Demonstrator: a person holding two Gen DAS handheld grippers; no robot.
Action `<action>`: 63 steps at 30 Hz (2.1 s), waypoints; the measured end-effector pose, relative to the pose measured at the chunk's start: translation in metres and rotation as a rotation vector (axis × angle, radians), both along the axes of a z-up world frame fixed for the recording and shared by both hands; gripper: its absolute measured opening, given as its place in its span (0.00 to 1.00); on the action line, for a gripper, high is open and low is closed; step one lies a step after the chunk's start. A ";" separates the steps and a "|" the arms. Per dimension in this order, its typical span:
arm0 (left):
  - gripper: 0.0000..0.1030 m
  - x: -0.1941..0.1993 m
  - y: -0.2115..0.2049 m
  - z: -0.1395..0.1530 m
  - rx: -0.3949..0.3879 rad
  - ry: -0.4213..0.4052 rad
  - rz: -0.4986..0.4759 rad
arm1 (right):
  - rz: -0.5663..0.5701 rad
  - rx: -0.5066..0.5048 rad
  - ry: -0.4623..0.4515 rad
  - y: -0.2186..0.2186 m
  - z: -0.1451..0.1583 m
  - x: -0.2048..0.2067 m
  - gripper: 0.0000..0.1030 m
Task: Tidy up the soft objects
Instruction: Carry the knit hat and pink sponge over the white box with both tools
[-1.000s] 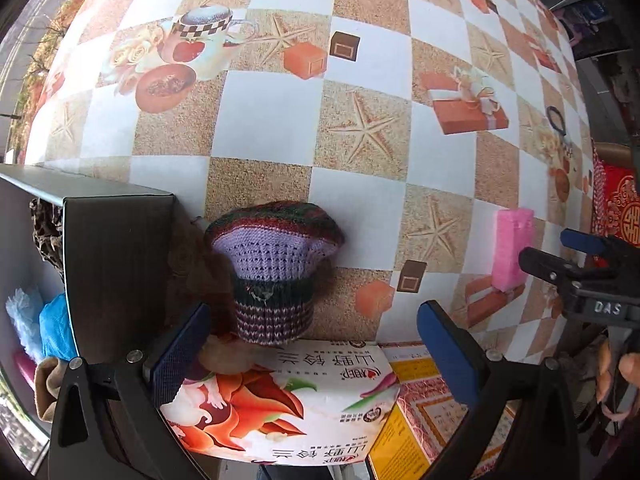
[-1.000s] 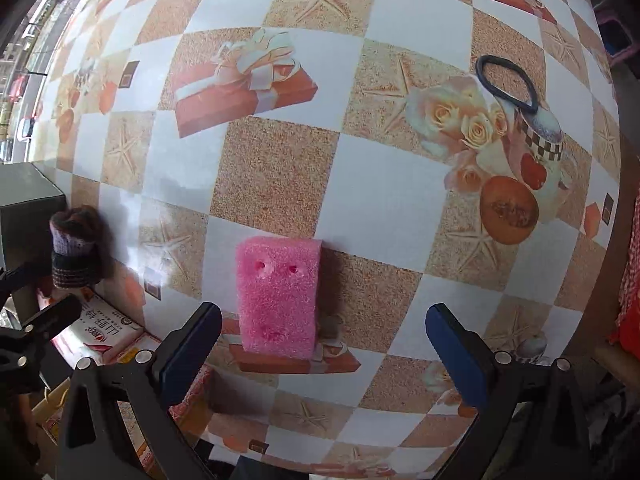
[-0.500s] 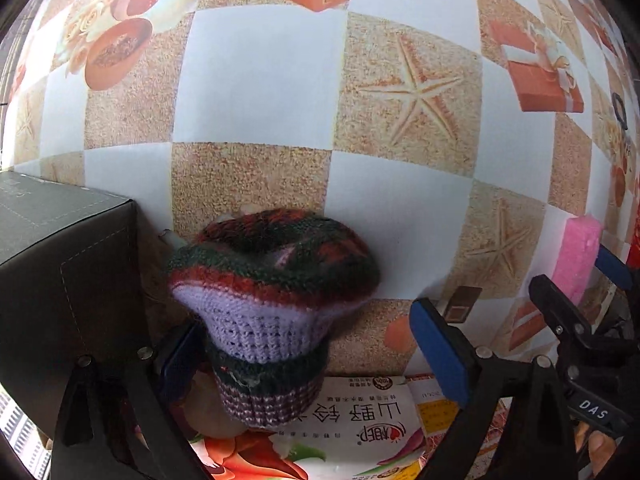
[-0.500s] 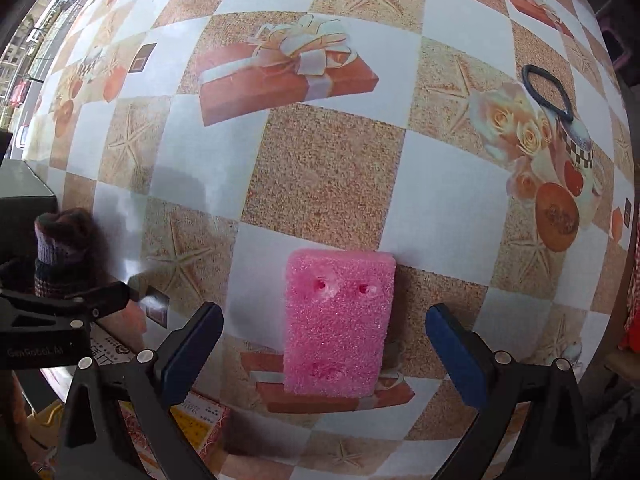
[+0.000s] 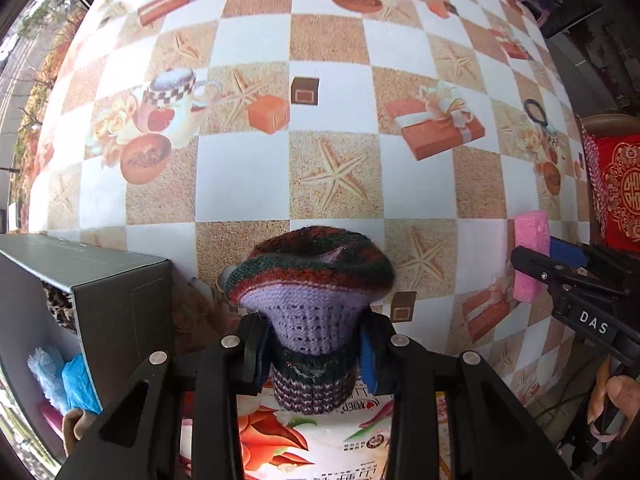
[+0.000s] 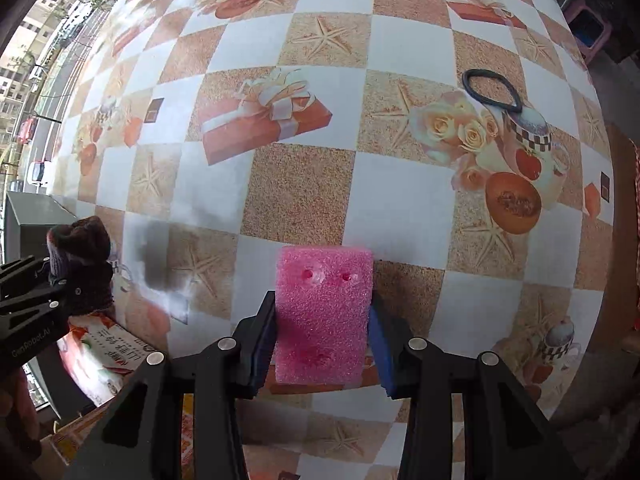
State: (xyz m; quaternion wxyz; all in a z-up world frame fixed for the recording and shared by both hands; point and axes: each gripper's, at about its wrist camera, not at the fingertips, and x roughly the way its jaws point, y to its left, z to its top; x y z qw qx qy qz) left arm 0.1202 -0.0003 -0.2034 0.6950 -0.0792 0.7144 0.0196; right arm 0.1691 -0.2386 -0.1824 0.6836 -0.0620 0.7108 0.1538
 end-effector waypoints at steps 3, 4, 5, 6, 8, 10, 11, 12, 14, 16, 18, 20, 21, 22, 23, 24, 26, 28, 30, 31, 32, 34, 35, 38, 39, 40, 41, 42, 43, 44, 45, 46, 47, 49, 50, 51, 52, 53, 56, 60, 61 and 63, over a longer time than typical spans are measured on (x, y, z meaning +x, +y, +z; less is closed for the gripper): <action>0.37 -0.012 0.004 0.026 -0.009 -0.069 0.011 | 0.018 0.022 -0.044 0.003 0.035 -0.002 0.42; 0.37 -0.017 0.005 0.037 -0.018 -0.089 0.018 | 0.021 0.031 -0.057 0.003 0.043 -0.002 0.42; 0.37 -0.022 0.006 0.046 -0.027 -0.108 0.024 | 0.024 0.042 -0.071 0.002 0.053 -0.007 0.42; 0.37 -0.024 0.008 0.057 -0.033 -0.125 0.025 | 0.026 0.055 -0.085 0.003 0.063 -0.007 0.42; 0.37 -0.031 0.002 0.074 -0.040 -0.159 0.026 | 0.037 0.074 -0.116 0.008 0.079 -0.005 0.42; 0.37 -0.039 -0.004 0.085 -0.054 -0.188 0.028 | 0.053 0.087 -0.144 0.029 0.086 -0.004 0.42; 0.37 -0.041 -0.006 0.089 -0.063 -0.198 0.032 | 0.061 0.096 -0.154 0.039 0.091 -0.008 0.42; 0.37 -0.049 -0.003 0.095 -0.073 -0.207 0.037 | 0.069 0.103 -0.165 0.044 0.098 -0.008 0.42; 0.37 -0.057 0.001 0.104 -0.087 -0.227 0.045 | 0.084 0.118 -0.187 0.063 0.104 -0.014 0.42; 0.37 -0.068 0.005 0.115 -0.090 -0.251 0.048 | 0.097 0.137 -0.207 0.074 0.116 -0.022 0.42; 0.37 -0.079 0.011 0.124 -0.094 -0.270 0.054 | 0.113 0.150 -0.221 0.082 0.130 -0.032 0.42; 0.37 -0.090 0.017 0.131 -0.105 -0.281 0.063 | 0.131 0.162 -0.228 0.089 0.141 -0.041 0.42; 0.37 -0.094 0.020 0.134 -0.106 -0.287 0.067 | 0.141 0.164 -0.231 0.093 0.146 -0.046 0.42; 0.37 -0.099 0.023 0.137 -0.106 -0.294 0.070 | 0.151 0.166 -0.233 0.098 0.150 -0.051 0.42; 0.37 -0.104 0.027 0.140 -0.107 -0.301 0.074 | 0.159 0.171 -0.233 0.102 0.153 -0.056 0.42; 0.37 -0.110 0.031 0.143 -0.110 -0.310 0.080 | 0.166 0.175 -0.232 0.107 0.156 -0.061 0.42; 0.37 -0.122 0.039 0.147 -0.111 -0.323 0.089 | 0.179 0.187 -0.223 0.117 0.162 -0.073 0.42; 0.37 -0.134 0.047 0.149 -0.111 -0.326 0.099 | 0.194 0.203 -0.216 0.129 0.166 -0.085 0.42; 0.37 -0.147 0.056 0.150 -0.109 -0.324 0.112 | 0.212 0.224 -0.207 0.142 0.171 -0.100 0.43; 0.37 -0.154 0.061 0.150 -0.106 -0.323 0.120 | 0.222 0.237 -0.201 0.148 0.172 -0.107 0.42; 0.37 -0.161 0.066 0.151 -0.103 -0.322 0.127 | 0.233 0.250 -0.194 0.155 0.173 -0.114 0.42; 0.37 -0.173 0.075 0.153 -0.090 -0.324 0.144 | 0.252 0.275 -0.179 0.170 0.174 -0.127 0.43; 0.37 -0.179 0.080 0.154 -0.084 -0.326 0.154 | 0.261 0.286 -0.171 0.176 0.173 -0.132 0.43; 0.37 -0.193 0.095 0.157 -0.067 -0.334 0.192 | 0.293 0.311 -0.145 0.198 0.168 -0.147 0.43; 0.37 -0.197 0.100 0.158 -0.063 -0.336 0.206 | 0.305 0.316 -0.138 0.205 0.167 -0.151 0.43; 0.37 -0.201 0.104 0.158 -0.059 -0.339 0.218 | 0.319 0.321 -0.134 0.212 0.166 -0.156 0.43; 0.37 -0.204 0.108 0.159 -0.055 -0.341 0.229 | 0.335 0.324 -0.129 0.219 0.166 -0.161 0.43; 0.37 -0.208 0.112 0.160 -0.051 -0.344 0.238 | 0.351 0.326 -0.126 0.225 0.165 -0.165 0.43; 0.37 -0.211 0.115 0.160 -0.046 -0.347 0.245 | 0.363 0.328 -0.123 0.231 0.164 -0.169 0.43; 0.37 -0.215 0.117 0.161 -0.041 -0.349 0.250 | 0.373 0.331 -0.118 0.235 0.164 -0.172 0.43; 0.37 -0.218 0.120 0.160 -0.038 -0.348 0.255 | 0.383 0.332 -0.115 0.239 0.163 -0.175 0.43; 0.37 -0.220 0.122 0.160 -0.036 -0.347 0.261 | 0.391 0.333 -0.112 0.243 0.162 -0.178 0.42; 0.37 -0.222 0.124 0.160 -0.034 -0.346 0.266 | 0.397 0.334 -0.110 0.246 0.162 -0.179 0.42; 0.37 -0.225 0.128 0.159 -0.027 -0.346 0.273 | 0.409 0.335 -0.109 0.252 0.161 -0.182 0.43; 0.37 -0.226 0.130 0.160 -0.024 -0.348 0.277 | 0.414 0.335 -0.108 0.254 0.161 -0.183 0.43; 0.37 -0.228 0.132 0.160 -0.024 -0.349 0.282 | 0.420 0.334 -0.107 0.257 0.161 -0.184 0.43; 0.37 -0.228 0.134 0.160 -0.023 -0.351 0.286 | 0.425 0.333 -0.106 0.259 0.161 -0.185 0.43; 0.37 -0.229 0.135 0.160 -0.020 -0.353 0.290 | 0.430 0.332 -0.106 0.260 0.160 -0.185 0.43; 0.37 -0.232 0.139 0.160 -0.015 -0.357 0.301 | 0.443 0.329 -0.103 0.266 0.159 -0.187 0.43; 0.37 -0.236 0.143 0.160 -0.013 -0.359 0.315 | 0.457 0.325 -0.098 0.272 0.158 -0.188 0.43; 0.37 -0.236 0.145 0.161 -0.012 -0.361 0.318 | 0.461 0.323 -0.098 0.274 0.158 -0.188 0.43; 0.37 -0.237 0.147 0.161 -0.011 -0.366 0.324 | 0.469 0.320 -0.097 0.277 0.158 -0.189 0.43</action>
